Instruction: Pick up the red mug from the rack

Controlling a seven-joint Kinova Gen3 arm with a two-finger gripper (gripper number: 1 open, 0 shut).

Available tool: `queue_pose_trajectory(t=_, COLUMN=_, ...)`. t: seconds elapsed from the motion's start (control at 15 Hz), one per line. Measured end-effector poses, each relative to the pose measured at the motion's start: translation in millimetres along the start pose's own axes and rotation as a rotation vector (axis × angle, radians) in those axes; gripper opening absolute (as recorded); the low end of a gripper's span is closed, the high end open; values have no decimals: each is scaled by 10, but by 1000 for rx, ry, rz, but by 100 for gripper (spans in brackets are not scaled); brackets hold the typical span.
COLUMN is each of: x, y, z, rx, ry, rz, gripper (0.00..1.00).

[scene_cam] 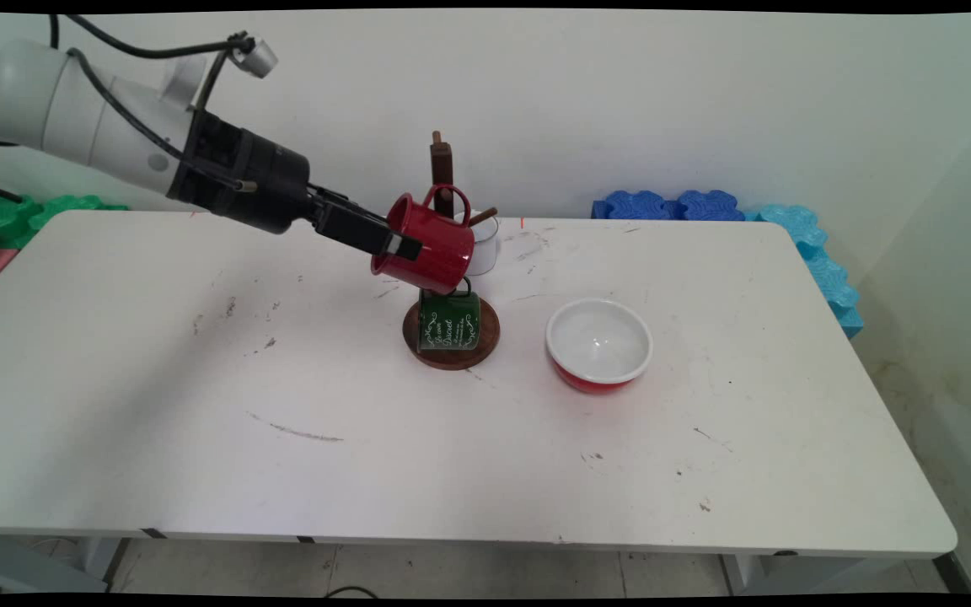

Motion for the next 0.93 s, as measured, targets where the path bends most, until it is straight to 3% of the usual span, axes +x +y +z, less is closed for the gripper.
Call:
queue_pose_trajectory(t=0.73, x=9, y=2, z=137, rx=-6, ry=-10, rz=3, gripper=100)
queue_pose_trajectory(t=0.8, x=16, y=-3, z=145, rx=-6, ry=-9, rz=5, gripper=0)
queue_pose_trajectory(t=0.93, x=27, y=-14, z=159, rx=-5, ry=-8, rz=9, gripper=0)
